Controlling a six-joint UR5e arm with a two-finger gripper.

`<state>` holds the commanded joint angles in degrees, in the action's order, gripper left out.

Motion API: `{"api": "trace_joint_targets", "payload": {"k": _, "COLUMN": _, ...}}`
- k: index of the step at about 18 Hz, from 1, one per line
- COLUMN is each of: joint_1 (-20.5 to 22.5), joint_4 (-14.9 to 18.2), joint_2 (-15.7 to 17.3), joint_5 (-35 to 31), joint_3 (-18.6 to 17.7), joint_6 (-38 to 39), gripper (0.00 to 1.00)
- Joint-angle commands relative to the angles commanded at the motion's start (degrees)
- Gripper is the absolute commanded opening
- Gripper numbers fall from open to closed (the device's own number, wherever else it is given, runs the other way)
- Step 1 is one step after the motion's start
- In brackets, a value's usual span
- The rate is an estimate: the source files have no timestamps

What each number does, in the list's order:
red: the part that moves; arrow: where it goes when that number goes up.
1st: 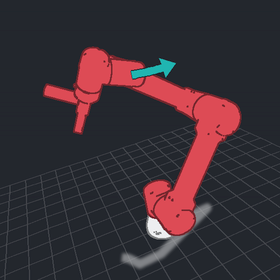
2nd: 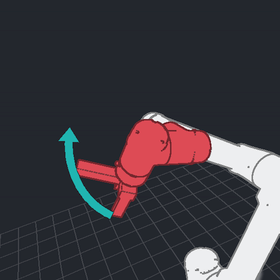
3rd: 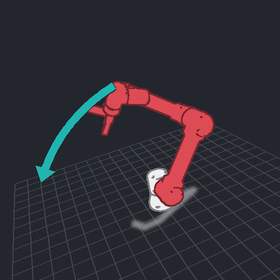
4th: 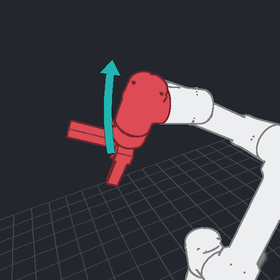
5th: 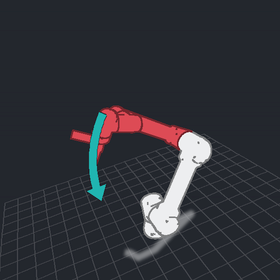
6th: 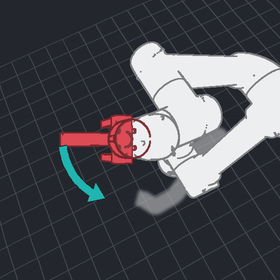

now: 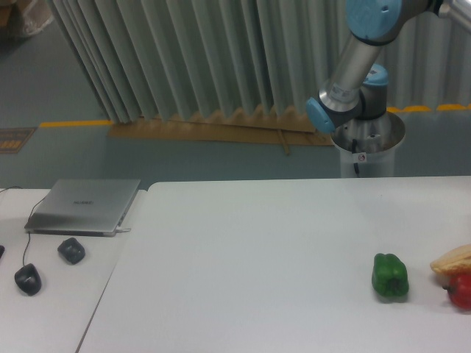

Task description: Place the yellow pepper on the table

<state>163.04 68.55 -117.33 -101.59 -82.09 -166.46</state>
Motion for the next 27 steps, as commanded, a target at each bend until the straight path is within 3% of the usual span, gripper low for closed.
{"api": "trace_joint_targets", "payload": {"k": 19, "joint_1": -0.6, "joint_4": -0.1, "joint_2": 0.1, "joint_5": 1.3, "joint_3": -2.0, "joint_6": 1.3, "gripper": 1.00}}
{"api": "trace_joint_targets", "payload": {"k": 20, "joint_1": -0.5, "joint_4": -0.2, "joint_2": 0.1, "joint_5": 1.3, "joint_3": -2.0, "joint_6": 1.7, "gripper": 0.95}}
{"api": "trace_joint_targets", "payload": {"k": 21, "joint_1": -0.5, "joint_4": -0.2, "joint_2": 0.2, "joint_5": 1.3, "joint_3": -2.1, "joint_6": 1.8, "gripper": 0.78}}
{"api": "trace_joint_targets", "payload": {"k": 23, "joint_1": -0.4, "joint_4": -0.2, "joint_2": 0.2, "joint_5": 1.2, "joint_3": -2.1, "joint_6": 2.5, "gripper": 0.65}}
{"api": "trace_joint_targets", "payload": {"k": 27, "joint_1": -0.4, "joint_4": -0.2, "joint_2": 0.0, "joint_5": 1.1, "joint_3": -2.5, "joint_6": 2.9, "gripper": 0.60}}
